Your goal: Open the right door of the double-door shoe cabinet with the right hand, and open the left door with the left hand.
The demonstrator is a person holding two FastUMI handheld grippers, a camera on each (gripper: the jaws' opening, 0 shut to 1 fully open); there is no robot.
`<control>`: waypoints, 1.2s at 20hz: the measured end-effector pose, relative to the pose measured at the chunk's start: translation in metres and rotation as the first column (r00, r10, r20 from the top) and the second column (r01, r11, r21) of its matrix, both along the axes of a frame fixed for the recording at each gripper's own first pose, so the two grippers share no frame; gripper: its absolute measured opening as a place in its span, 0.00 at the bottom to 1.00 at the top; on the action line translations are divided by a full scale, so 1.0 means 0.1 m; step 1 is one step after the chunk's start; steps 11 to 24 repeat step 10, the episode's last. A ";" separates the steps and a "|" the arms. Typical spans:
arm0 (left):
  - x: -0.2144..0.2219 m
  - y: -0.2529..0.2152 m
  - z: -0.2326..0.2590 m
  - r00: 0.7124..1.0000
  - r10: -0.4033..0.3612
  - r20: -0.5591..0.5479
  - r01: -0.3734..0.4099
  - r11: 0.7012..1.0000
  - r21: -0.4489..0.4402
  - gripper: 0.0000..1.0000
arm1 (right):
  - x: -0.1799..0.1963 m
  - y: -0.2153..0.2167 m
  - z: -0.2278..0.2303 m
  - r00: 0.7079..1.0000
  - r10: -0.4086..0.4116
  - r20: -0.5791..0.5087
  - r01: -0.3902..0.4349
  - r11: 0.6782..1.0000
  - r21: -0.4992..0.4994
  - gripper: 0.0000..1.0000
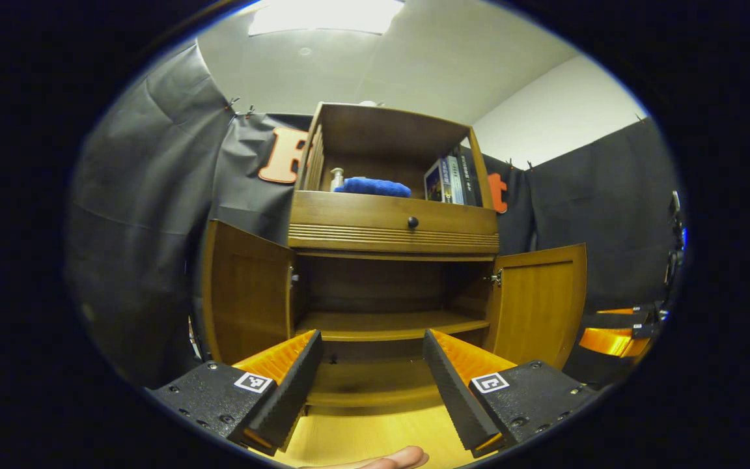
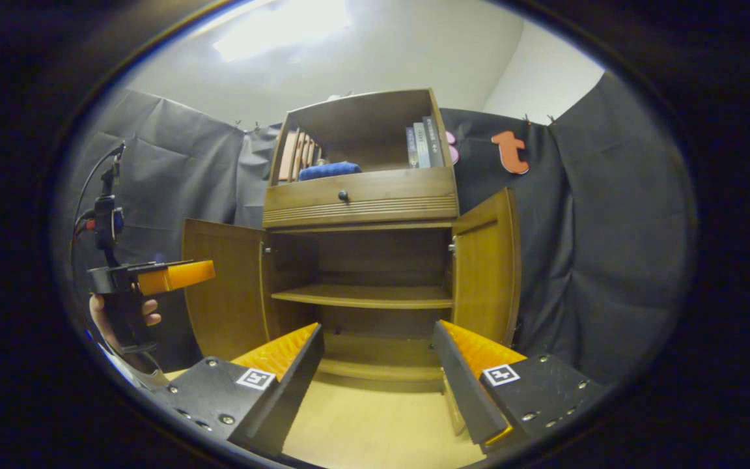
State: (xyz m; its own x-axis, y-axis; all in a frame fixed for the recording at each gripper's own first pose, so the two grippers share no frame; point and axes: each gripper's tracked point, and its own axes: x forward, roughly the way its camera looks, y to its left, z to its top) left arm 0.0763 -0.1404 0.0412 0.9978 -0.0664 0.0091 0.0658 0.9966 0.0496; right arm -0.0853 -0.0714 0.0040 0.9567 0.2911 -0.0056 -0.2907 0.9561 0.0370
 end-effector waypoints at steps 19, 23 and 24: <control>0.84 -0.48 -0.68 0.998 0.032 -0.050 -0.030 0.999 0.033 0.92 | 0.53 -0.25 0.05 0.988 -0.136 0.080 0.139 0.989 -0.043 1.00; 0.84 -0.48 -0.68 0.998 0.032 -0.050 -0.030 0.999 0.033 0.92 | 0.53 -0.25 0.05 0.988 -0.136 0.080 0.139 0.989 -0.043 1.00; 0.84 -0.48 -0.68 0.998 0.032 -0.050 -0.030 0.999 0.033 0.92 | 0.53 -0.25 0.05 0.988 -0.136 0.080 0.139 0.989 -0.043 1.00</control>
